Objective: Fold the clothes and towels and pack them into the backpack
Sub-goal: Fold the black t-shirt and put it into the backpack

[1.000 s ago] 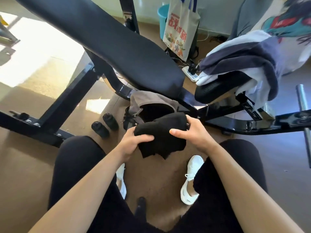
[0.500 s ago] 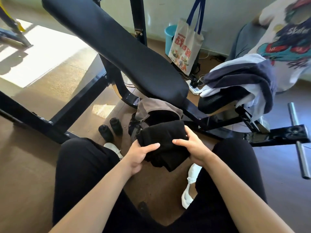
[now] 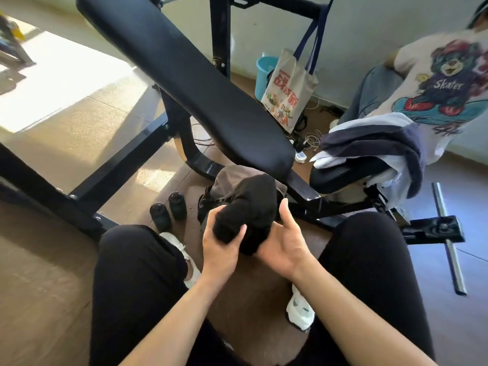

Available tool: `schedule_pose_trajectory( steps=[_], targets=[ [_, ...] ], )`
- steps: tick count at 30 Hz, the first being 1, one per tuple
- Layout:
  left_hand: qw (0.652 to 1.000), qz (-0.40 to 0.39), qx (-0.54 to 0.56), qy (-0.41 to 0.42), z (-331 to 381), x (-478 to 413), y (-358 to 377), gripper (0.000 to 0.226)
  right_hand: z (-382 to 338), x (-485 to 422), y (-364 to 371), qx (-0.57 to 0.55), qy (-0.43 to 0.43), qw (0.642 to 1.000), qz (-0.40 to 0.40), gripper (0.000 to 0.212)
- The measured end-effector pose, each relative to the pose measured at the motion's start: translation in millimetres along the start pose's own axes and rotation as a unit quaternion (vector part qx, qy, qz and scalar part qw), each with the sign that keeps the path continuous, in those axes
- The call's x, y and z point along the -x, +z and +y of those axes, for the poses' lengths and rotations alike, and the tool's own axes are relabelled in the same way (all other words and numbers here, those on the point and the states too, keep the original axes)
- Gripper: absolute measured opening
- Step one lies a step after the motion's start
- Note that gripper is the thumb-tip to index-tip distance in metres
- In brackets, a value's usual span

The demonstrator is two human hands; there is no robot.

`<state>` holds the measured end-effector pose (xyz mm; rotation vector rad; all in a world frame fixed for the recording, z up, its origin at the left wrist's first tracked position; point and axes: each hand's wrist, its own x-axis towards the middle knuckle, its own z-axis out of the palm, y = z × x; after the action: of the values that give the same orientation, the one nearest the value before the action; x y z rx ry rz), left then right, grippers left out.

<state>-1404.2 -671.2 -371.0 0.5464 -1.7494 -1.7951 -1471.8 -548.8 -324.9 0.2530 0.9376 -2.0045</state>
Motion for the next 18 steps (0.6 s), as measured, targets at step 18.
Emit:
schedule_pose_trajectory(
  steps=[18],
  targets=[
    [0.806, -0.431, -0.406, 0.012, -46, -31, 37, 0.05, -80, -53, -127, 0.372, -0.013, 0.911, 0.179, 0.039]
  ],
)
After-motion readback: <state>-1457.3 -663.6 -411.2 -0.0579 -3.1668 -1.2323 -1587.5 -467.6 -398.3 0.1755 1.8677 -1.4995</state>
